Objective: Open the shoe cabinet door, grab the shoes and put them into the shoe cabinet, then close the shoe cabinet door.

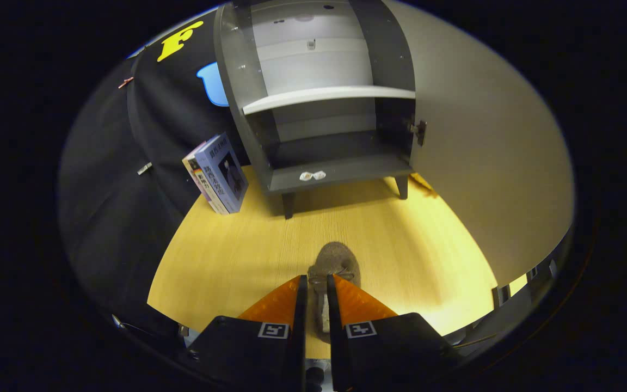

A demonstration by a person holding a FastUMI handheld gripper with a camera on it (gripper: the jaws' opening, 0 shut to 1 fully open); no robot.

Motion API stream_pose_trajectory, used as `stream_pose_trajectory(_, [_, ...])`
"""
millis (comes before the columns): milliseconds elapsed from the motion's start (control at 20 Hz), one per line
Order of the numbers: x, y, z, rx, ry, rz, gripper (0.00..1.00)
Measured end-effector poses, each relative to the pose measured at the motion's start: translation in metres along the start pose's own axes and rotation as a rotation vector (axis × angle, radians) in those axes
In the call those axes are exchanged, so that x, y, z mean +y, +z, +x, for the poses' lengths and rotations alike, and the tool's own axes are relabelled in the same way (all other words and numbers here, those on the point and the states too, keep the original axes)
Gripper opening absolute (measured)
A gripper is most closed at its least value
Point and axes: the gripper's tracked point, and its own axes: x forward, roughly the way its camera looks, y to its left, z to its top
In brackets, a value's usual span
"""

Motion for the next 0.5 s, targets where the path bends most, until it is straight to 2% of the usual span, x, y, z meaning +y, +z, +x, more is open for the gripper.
stream_pose_trajectory(200, [-0.001,-0.052,0.024,0.129,-0.028,-0.012,0.23])
stream_pose_trajectory(500, [-0.003,-0.089,0.054,0.186,-0.048,-0.020,0.23])
